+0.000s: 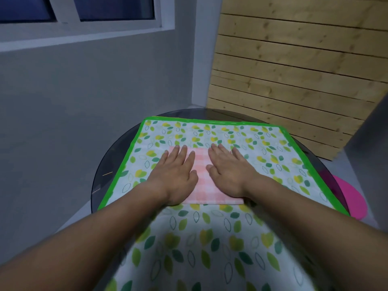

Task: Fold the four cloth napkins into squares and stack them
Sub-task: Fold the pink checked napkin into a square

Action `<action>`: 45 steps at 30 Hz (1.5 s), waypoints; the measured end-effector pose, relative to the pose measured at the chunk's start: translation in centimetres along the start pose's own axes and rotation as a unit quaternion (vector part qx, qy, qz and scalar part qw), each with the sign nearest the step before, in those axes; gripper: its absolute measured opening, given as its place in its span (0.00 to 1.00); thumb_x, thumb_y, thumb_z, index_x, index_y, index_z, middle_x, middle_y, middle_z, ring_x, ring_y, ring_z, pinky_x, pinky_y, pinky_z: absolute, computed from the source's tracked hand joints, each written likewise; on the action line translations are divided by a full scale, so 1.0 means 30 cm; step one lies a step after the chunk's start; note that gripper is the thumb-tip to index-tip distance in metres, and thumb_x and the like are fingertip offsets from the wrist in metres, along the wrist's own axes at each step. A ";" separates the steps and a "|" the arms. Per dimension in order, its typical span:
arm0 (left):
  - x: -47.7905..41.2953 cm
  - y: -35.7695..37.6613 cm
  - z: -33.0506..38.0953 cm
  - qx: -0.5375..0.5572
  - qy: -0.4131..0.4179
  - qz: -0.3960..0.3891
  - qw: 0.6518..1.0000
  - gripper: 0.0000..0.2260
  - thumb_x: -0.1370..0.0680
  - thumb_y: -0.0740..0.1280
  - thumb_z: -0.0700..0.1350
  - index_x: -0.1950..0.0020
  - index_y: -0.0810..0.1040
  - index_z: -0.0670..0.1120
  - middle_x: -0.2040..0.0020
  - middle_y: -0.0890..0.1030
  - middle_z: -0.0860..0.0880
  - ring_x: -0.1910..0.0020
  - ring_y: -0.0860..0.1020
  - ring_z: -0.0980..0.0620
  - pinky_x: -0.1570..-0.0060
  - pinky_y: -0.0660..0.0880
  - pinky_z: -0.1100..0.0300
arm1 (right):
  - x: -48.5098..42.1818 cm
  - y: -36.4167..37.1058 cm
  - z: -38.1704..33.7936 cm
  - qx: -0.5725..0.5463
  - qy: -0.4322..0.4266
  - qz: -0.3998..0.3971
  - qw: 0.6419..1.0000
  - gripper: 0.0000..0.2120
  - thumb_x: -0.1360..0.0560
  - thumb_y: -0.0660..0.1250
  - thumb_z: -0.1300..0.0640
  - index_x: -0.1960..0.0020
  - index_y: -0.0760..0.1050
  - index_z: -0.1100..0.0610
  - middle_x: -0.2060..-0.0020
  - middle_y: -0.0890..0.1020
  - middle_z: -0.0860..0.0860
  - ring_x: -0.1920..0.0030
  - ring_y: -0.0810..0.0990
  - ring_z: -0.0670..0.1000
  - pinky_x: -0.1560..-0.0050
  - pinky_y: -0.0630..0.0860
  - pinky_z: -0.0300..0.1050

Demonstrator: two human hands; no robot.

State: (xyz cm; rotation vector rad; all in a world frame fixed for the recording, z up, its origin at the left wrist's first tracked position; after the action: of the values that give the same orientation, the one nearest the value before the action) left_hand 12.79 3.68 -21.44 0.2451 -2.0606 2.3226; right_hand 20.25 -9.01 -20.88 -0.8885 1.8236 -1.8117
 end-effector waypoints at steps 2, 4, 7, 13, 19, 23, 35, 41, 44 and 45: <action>0.001 0.001 -0.001 0.003 -0.003 -0.002 1.000 0.28 0.17 0.42 0.56 0.19 0.40 0.49 0.19 0.37 0.48 0.21 0.35 0.49 0.22 0.37 0.49 | 0.012 0.001 0.019 0.003 0.014 -0.004 1.000 0.31 0.18 0.40 0.43 0.20 0.39 0.55 0.20 0.40 0.49 0.21 0.37 0.48 0.22 0.35 0.54; 0.001 0.001 -0.002 0.007 -0.005 0.001 1.000 0.28 0.17 0.42 0.56 0.19 0.40 0.49 0.19 0.37 0.48 0.21 0.35 0.49 0.22 0.37 0.49 | 0.027 0.008 0.050 -0.003 0.038 -0.007 0.999 0.32 0.18 0.39 0.41 0.20 0.37 0.56 0.20 0.39 0.50 0.21 0.36 0.49 0.23 0.35 0.55; 0.001 0.003 -0.002 0.009 -0.003 -0.001 1.000 0.28 0.17 0.43 0.56 0.19 0.40 0.50 0.19 0.37 0.48 0.21 0.35 0.49 0.22 0.37 0.49 | 0.052 0.012 0.107 -0.001 0.074 -0.011 0.997 0.34 0.19 0.38 0.39 0.20 0.36 0.55 0.20 0.39 0.50 0.22 0.34 0.50 0.23 0.35 0.56; 0.022 -0.062 -0.015 0.172 0.003 0.065 0.983 0.26 0.17 0.57 0.53 0.21 0.57 0.48 0.19 0.55 0.45 0.20 0.50 0.47 0.22 0.51 0.48 | 0.093 -0.061 0.094 -0.083 0.090 0.071 0.990 0.32 0.18 0.45 0.39 0.22 0.53 0.57 0.22 0.58 0.54 0.21 0.50 0.57 0.23 0.50 0.57; 0.091 -0.184 -0.121 0.281 -0.189 0.182 0.923 0.21 0.24 0.67 0.48 0.32 0.71 0.46 0.38 0.77 0.45 0.40 0.75 0.45 0.44 0.73 0.54 | 0.173 -0.172 0.142 -0.390 0.211 0.148 0.884 0.17 0.23 0.64 0.52 0.36 0.71 0.57 0.58 0.81 0.51 0.58 0.80 0.53 0.52 0.78 0.50; 0.124 -0.176 -0.134 0.324 -0.251 0.111 0.905 0.09 0.27 0.72 0.47 0.54 0.73 0.47 0.57 0.76 0.48 0.60 0.74 0.50 0.65 0.68 0.59 | 0.204 -0.141 0.129 -0.480 0.269 0.077 0.832 0.05 0.25 0.67 0.59 0.55 0.75 0.60 0.61 0.76 0.58 0.62 0.76 0.56 0.58 0.80 0.52; 0.145 -0.166 -0.147 0.457 -0.256 0.064 0.849 0.12 0.28 0.77 0.43 0.63 0.75 0.44 0.60 0.81 0.45 0.64 0.76 0.48 0.66 0.70 0.60 | 0.183 -0.099 0.118 -0.567 0.281 0.039 0.773 0.03 0.25 0.69 0.65 0.53 0.76 0.63 0.57 0.81 0.62 0.63 0.80 0.57 0.61 0.80 0.49; 0.173 -0.158 -0.121 0.547 -0.227 0.110 0.799 0.04 0.25 0.74 0.39 0.51 0.83 0.41 0.58 0.83 0.47 0.65 0.78 0.53 0.73 0.73 0.68 | 0.215 -0.130 0.117 -0.489 0.225 0.124 0.834 0.08 0.26 0.69 0.61 0.48 0.73 0.54 0.54 0.81 0.57 0.59 0.80 0.54 0.64 0.73 0.44; 0.179 -0.176 -0.080 0.591 -0.202 0.120 0.772 0.05 0.23 0.70 0.37 0.49 0.83 0.42 0.60 0.81 0.47 0.67 0.77 0.53 0.73 0.74 0.68 | 0.280 -0.181 0.134 -0.498 0.201 0.170 0.826 0.09 0.24 0.67 0.64 0.46 0.74 0.56 0.63 0.79 0.55 0.67 0.77 0.53 0.67 0.72 0.43; 0.178 -0.180 -0.060 0.606 -0.193 0.117 0.763 0.05 0.23 0.70 0.37 0.49 0.84 0.42 0.59 0.82 0.47 0.66 0.77 0.53 0.69 0.76 0.66 | 0.306 -0.195 0.148 -0.505 0.198 0.187 0.819 0.08 0.24 0.67 0.65 0.46 0.74 0.56 0.64 0.78 0.54 0.69 0.75 0.53 0.69 0.71 0.42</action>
State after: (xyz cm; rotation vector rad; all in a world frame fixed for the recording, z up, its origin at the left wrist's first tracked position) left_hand 8.01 5.68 -15.62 0.5084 -0.2444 3.6088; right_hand 17.66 -18.26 -14.09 -0.3638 3.0350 -0.7094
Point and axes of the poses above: each hand's wrist, its own x-axis away from the middle knuckle, its own y-axis out of the palm, z = x × y, the point moved 6 cm from there along -x, towards the middle knuckle
